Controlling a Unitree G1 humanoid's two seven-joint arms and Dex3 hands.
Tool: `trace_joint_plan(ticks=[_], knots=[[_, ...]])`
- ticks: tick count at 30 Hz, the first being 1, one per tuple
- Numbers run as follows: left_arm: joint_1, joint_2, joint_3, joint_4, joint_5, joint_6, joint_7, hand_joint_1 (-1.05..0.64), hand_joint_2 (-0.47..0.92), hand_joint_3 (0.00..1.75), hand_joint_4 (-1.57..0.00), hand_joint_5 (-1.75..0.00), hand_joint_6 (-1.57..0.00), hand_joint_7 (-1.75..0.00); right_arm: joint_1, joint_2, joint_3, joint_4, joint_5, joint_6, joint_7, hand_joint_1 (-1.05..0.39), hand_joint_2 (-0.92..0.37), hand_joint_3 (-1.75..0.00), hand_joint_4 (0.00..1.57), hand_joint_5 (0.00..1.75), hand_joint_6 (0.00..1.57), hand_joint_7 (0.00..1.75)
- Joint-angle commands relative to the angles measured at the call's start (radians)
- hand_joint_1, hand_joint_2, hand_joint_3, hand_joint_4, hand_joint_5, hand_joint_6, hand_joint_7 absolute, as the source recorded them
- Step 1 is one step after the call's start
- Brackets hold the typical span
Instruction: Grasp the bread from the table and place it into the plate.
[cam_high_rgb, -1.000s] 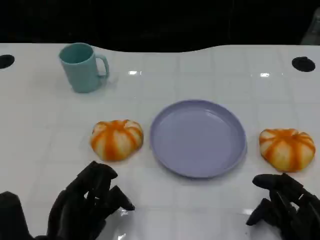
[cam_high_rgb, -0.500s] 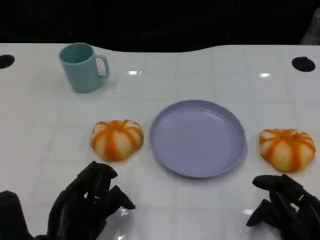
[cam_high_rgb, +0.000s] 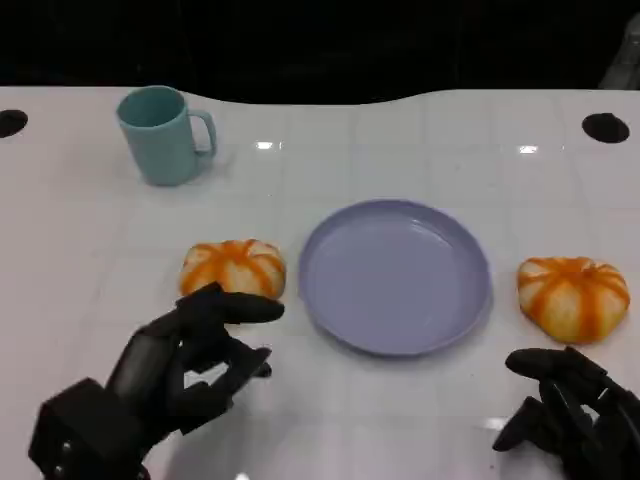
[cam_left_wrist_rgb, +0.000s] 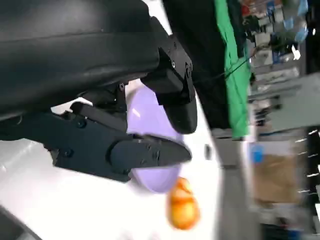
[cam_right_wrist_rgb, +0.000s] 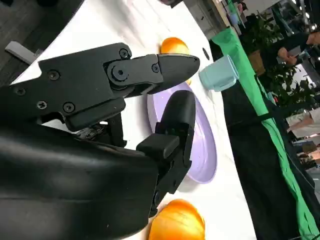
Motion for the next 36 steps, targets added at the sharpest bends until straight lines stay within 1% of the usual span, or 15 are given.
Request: trace_joint_plan(ticks=[1,4,6,7,8,9,12,16,17,18,19,21,26,30,36], knots=[[-0.013,0.041,-0.017,-0.002,0.091,-0.070,0.082,-0.48,0.92,0.14,-0.39,-0.83,-0.54,-0.14,0.000,-0.008,-0.003,-0.009,0.002,-0.003,0.000,-0.73,-0.92,-0.20,0.67,1.47,0.73,1.00],[-0.091,0.163,-0.035,0.022,0.428,-0.155,0.289,-0.52,0.91,0.06,-0.21,-0.71,-0.47,-0.06,0.006,-0.011,0.001,-0.027,0.000,0.012,-0.008,-0.74,-0.92,-0.20,0.67,1.48,0.72,1.02],[-0.106,0.188,-0.045,0.031,0.505,-0.168,0.351,-0.53,0.91,0.03,-0.17,-0.69,-0.45,-0.04,0.007,-0.012,0.002,-0.030,0.001,0.015,-0.010,-0.74,-0.92,-0.21,0.67,1.48,0.72,1.02],[-0.119,0.212,-0.053,0.013,0.555,-0.145,0.363,-0.53,0.91,0.03,-0.16,-0.68,-0.45,-0.03,0.007,-0.012,0.001,-0.030,0.004,0.016,-0.006,-0.74,-0.92,-0.21,0.67,1.48,0.72,1.02],[-0.131,0.233,-0.061,-0.005,0.601,-0.123,0.374,-0.53,0.89,0.01,-0.06,-0.59,-0.36,-0.01,0.007,-0.013,0.000,-0.032,0.006,0.019,-0.005,-0.74,-0.92,-0.20,0.67,1.49,0.71,1.03],[-0.139,0.249,-0.069,-0.018,0.634,-0.106,0.383,-0.53,0.88,0.01,-0.03,-0.55,-0.33,-0.01,0.008,-0.013,0.000,-0.033,0.007,0.022,-0.005,-0.74,-0.92,-0.20,0.67,1.49,0.71,1.03],[-0.159,0.283,-0.099,-0.058,0.728,-0.051,0.392,-0.54,0.87,0.00,0.00,-0.39,-0.26,-0.01,0.007,-0.011,-0.002,-0.034,0.010,0.025,-0.005,-0.74,-0.92,-0.20,0.67,1.49,0.71,1.04],[-0.160,0.294,-0.116,-0.070,0.739,-0.025,0.403,-0.54,0.86,0.00,0.00,-0.35,-0.25,-0.01,0.007,-0.011,-0.002,-0.035,0.010,0.025,-0.005,-0.74,-0.92,-0.20,0.67,1.50,0.71,1.04],[-0.175,0.311,-0.135,-0.087,0.787,-0.002,0.383,-0.54,0.86,0.00,0.00,-0.35,-0.25,-0.01,0.007,-0.011,-0.002,-0.036,0.013,0.027,-0.004,-0.74,-0.92,-0.20,0.67,1.50,0.71,1.04],[-0.189,0.324,-0.152,-0.102,0.824,0.023,0.359,-0.56,0.84,0.00,0.00,-0.20,-0.18,-0.01,0.007,-0.011,-0.003,-0.036,0.015,0.027,-0.001,-0.74,-0.92,-0.20,0.66,1.50,0.71,1.04],[-0.198,0.334,-0.166,-0.114,0.849,0.044,0.342,-0.57,0.83,0.00,0.00,-0.13,-0.15,-0.01,0.006,-0.011,-0.004,-0.035,0.017,0.027,0.001,-0.74,-0.92,-0.20,0.66,1.50,0.71,1.04],[-0.203,0.344,-0.181,-0.127,0.863,0.069,0.331,-0.58,0.82,0.00,0.00,-0.06,-0.12,-0.01,0.006,-0.011,-0.004,-0.035,0.018,0.027,0.003,-0.74,-0.92,-0.20,0.66,1.50,0.71,1.04],[-0.293,0.342,-0.253,-0.091,0.913,0.195,0.205,-0.60,0.81,0.00,-0.01,-0.05,-0.12,-0.01,0.005,-0.005,-0.001,-0.034,0.004,0.013,-0.007,-0.73,-0.92,-0.20,0.66,1.50,0.71,1.04],[-0.387,0.318,-0.315,0.019,0.936,0.278,0.159,-0.60,0.79,0.00,-0.01,-0.06,-0.13,-0.01,0.007,-0.001,-0.004,-0.038,0.015,0.025,-0.006,-0.73,-0.92,-0.18,0.67,1.49,0.71,1.04],[-0.499,0.285,-0.391,0.195,0.942,0.346,0.174,-0.57,0.77,0.00,-0.03,-0.08,-0.15,-0.01,0.011,-0.002,-0.001,-0.038,0.002,0.009,-0.005,-0.74,-0.92,-0.18,0.68,1.48,0.72,1.03]])
